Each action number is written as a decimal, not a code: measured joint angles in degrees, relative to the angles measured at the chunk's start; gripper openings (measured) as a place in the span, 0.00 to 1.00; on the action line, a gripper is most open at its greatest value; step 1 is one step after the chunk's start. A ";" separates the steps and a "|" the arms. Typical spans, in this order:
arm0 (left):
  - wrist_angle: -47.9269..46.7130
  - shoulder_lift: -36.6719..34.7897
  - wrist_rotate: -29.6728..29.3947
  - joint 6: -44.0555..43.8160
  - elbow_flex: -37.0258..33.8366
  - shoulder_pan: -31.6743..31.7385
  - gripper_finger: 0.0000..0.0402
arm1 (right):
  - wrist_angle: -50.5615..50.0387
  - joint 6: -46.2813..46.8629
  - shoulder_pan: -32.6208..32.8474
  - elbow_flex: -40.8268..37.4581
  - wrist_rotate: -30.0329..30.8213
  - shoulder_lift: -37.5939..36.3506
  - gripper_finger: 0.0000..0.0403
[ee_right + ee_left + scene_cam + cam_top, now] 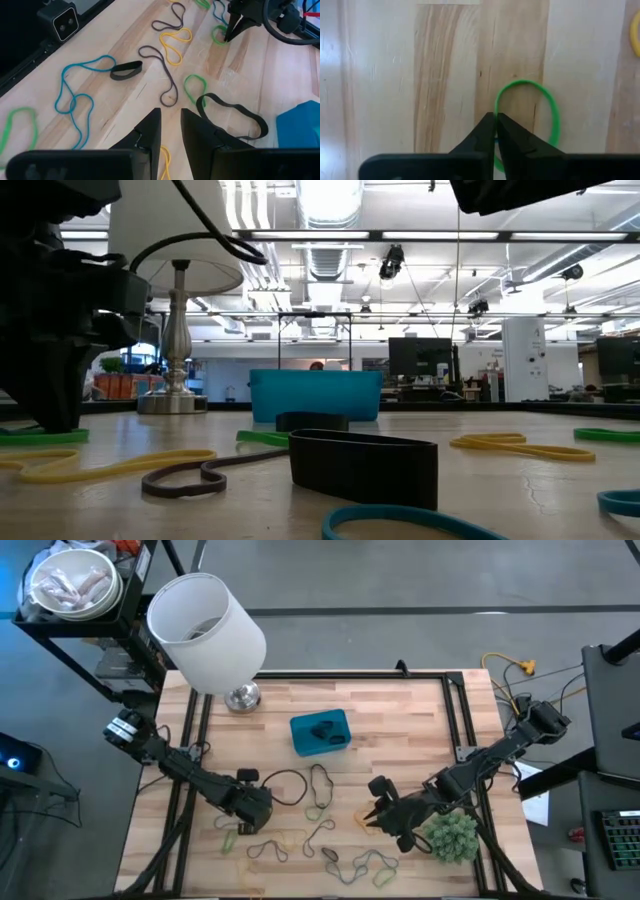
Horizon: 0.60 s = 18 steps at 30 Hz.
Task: Pick and place rubber bands into bin
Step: Put the green rubber band into the blue bin
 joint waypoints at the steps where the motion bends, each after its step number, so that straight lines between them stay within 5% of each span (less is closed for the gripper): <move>1: 0.17 0.02 -0.88 0.52 0.32 0.00 0.00 | 0.00 0.00 0.00 0.00 0.00 0.00 0.17; 12: 10.36 -0.17 -7.54 15.50 3.80 0.04 0.00 | -0.02 0.00 0.00 0.00 0.07 0.00 0.17; 18: 15.90 -0.22 -16.78 24.04 5.54 0.04 0.00 | -0.04 0.00 0.00 0.00 0.07 0.00 0.17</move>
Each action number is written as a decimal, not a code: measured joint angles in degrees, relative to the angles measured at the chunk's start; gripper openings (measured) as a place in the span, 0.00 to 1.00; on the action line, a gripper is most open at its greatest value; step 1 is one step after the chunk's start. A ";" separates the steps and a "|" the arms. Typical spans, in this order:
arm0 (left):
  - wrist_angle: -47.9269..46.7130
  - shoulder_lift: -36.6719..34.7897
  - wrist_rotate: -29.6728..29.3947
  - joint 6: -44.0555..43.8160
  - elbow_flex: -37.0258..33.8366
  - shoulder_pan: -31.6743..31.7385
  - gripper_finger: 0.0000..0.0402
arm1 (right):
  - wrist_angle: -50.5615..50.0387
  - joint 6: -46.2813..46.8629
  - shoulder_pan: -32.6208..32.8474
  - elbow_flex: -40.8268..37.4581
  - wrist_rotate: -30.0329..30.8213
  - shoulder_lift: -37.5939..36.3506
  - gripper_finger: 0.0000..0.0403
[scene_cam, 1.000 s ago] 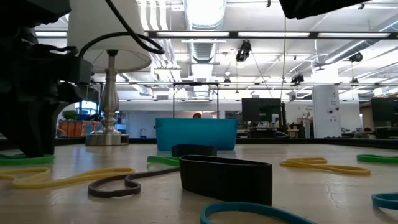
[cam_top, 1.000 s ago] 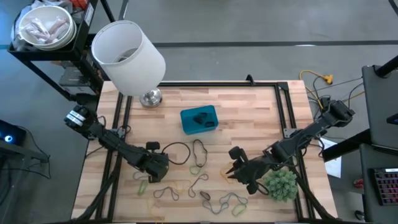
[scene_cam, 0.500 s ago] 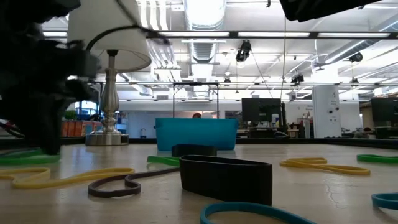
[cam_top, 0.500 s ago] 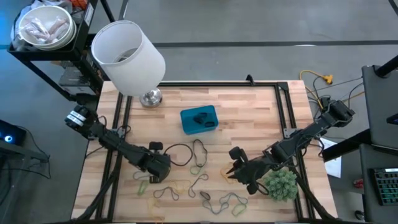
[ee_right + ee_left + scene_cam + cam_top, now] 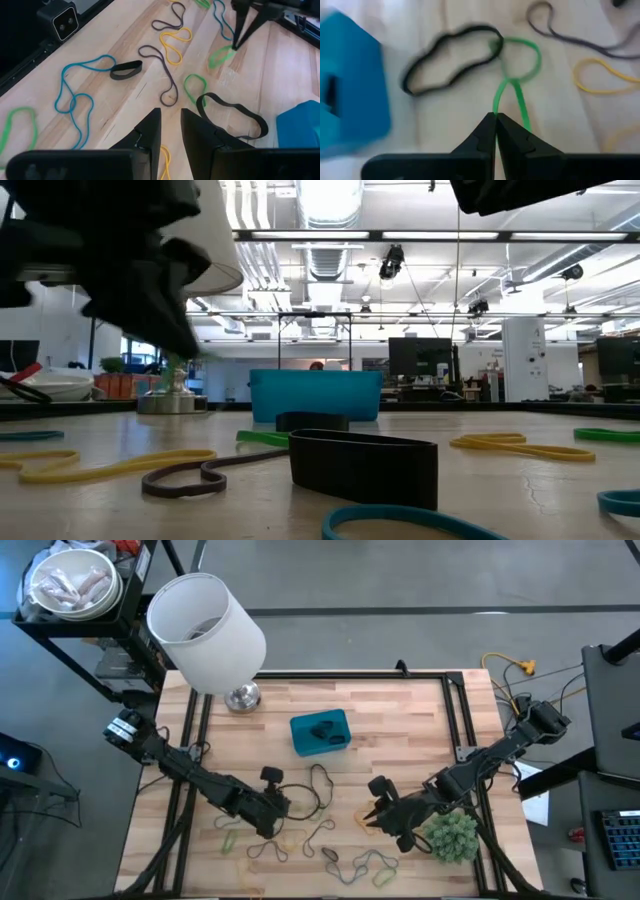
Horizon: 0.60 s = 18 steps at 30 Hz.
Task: Pick and place rubber bands into bin
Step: Put the green rubber band into the blue bin
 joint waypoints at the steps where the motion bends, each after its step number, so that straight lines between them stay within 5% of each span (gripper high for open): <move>1: 0.87 0.00 -1.87 1.52 0.13 0.00 0.00 | 0.00 0.02 0.00 0.00 0.00 0.00 0.17; 11: 12.14 0.00 -25.40 13.16 0.10 0.26 0.00 | -0.04 0.02 0.00 0.00 -0.01 0.00 0.17; 18: 22.87 -0.02 -29.11 23.21 0.18 3.93 0.00 | -0.07 0.02 0.00 0.00 -0.02 0.00 0.17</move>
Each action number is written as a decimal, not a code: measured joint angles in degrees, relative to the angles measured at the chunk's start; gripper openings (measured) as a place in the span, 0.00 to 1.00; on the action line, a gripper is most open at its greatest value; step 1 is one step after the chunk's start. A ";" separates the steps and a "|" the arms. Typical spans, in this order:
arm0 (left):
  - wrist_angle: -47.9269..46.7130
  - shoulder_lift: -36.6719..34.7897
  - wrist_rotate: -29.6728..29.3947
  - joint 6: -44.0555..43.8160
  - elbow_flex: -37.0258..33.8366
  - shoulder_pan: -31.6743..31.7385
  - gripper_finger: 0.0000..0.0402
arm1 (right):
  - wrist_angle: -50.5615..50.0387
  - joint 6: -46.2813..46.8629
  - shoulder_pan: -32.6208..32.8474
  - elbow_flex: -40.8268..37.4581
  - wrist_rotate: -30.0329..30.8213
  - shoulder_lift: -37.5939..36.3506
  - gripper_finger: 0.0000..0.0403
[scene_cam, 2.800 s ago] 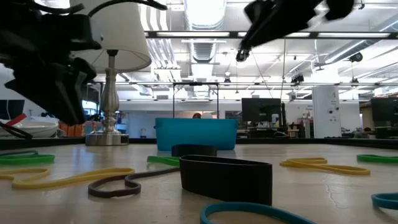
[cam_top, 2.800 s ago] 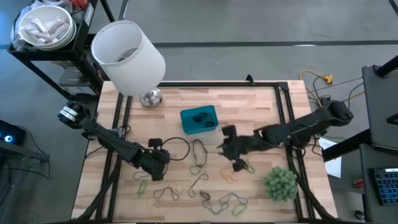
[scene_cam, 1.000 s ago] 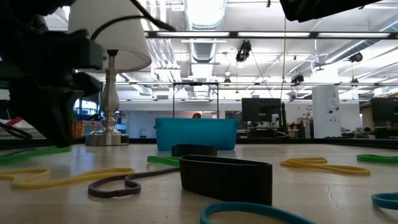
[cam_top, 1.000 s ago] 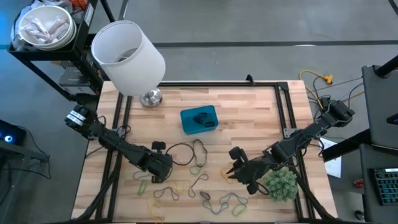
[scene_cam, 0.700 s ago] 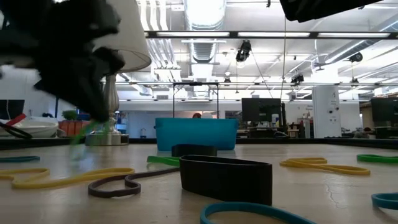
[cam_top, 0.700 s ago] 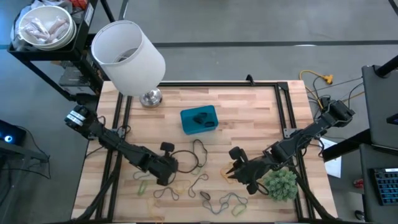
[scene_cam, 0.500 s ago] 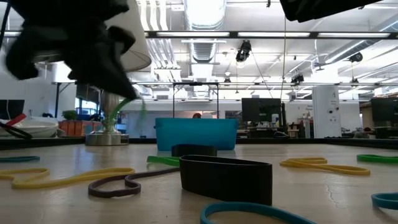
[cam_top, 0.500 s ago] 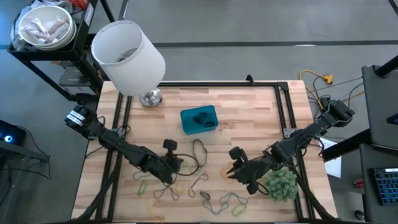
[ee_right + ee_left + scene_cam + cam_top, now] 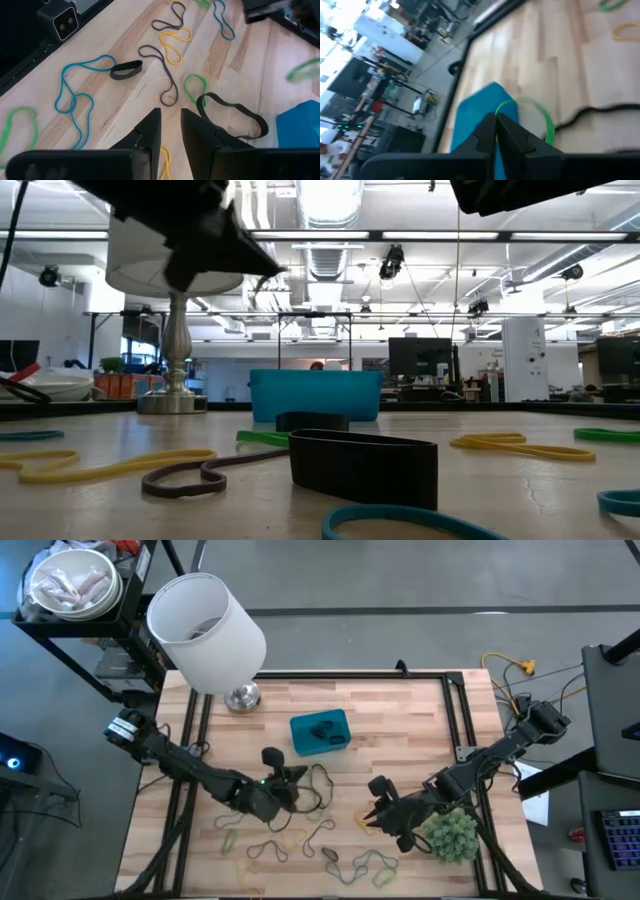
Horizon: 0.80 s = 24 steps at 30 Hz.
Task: Pick and place rubber bands into bin
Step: Put the green rubber band into the blue bin
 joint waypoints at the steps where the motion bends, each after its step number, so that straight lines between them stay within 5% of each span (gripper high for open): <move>1: 1.33 0.00 -0.03 1.15 0.00 0.86 0.00 | 0.02 0.00 0.00 0.00 0.00 0.00 0.17; 12: 3.61 -0.04 0.60 2.48 -0.13 12.06 0.00 | -0.02 0.00 0.00 0.00 -0.01 0.00 0.17; 24: 8.60 1.33 9.65 2.39 -0.37 21.04 0.00 | -0.04 0.00 -0.02 0.00 -0.02 0.00 0.17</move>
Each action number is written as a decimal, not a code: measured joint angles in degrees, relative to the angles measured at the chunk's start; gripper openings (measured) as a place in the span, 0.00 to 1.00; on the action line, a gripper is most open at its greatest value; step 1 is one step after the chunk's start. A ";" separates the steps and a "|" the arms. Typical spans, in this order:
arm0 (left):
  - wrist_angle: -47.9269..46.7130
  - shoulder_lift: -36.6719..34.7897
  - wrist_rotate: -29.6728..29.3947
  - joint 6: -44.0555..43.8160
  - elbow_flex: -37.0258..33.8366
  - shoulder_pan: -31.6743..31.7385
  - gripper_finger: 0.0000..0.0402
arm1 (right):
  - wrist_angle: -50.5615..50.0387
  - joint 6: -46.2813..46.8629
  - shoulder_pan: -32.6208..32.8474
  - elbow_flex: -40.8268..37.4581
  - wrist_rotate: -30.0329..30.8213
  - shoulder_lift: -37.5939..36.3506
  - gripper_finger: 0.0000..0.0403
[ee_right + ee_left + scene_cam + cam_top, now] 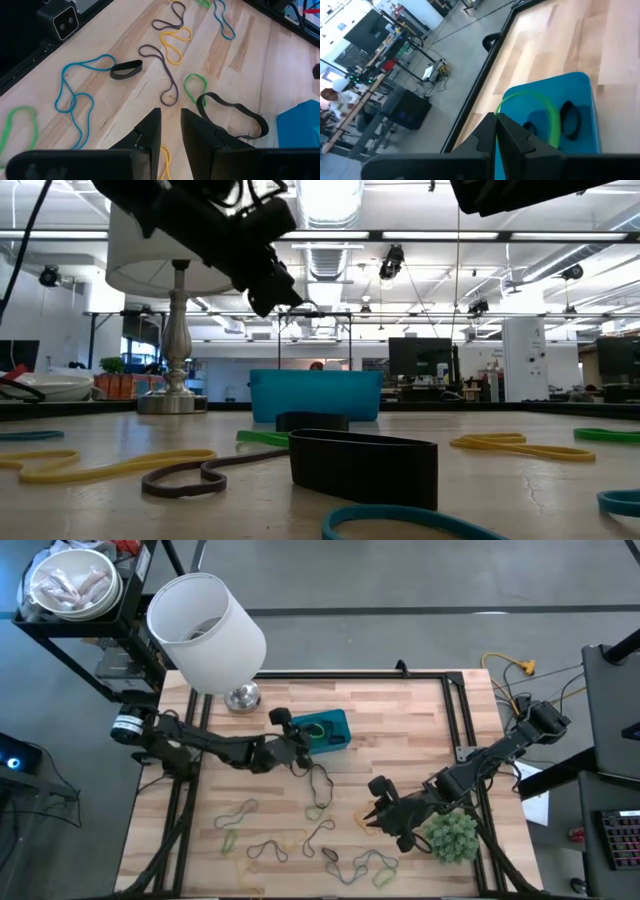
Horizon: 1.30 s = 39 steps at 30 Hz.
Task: Pick and place rubber bands into bin
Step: Put the green rubber band into the blue bin
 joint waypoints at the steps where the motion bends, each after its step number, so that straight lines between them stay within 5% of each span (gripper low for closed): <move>1: 0.05 0.50 0.64 -0.03 0.00 0.54 0.00 | -0.02 0.00 0.02 -0.02 0.00 0.00 0.17; 13: 0.75 6.87 2.93 -0.12 0.04 3.92 0.00 | -0.04 0.63 0.00 -0.24 -0.02 0.02 0.17; 27: 0.72 7.11 3.21 -1.41 0.66 3.99 0.00 | -0.22 0.90 0.01 -0.39 -0.02 0.02 0.17; 39: 0.53 7.11 8.96 -1.51 0.67 5.25 0.00 | -0.26 1.03 0.00 -0.39 -0.02 0.02 0.17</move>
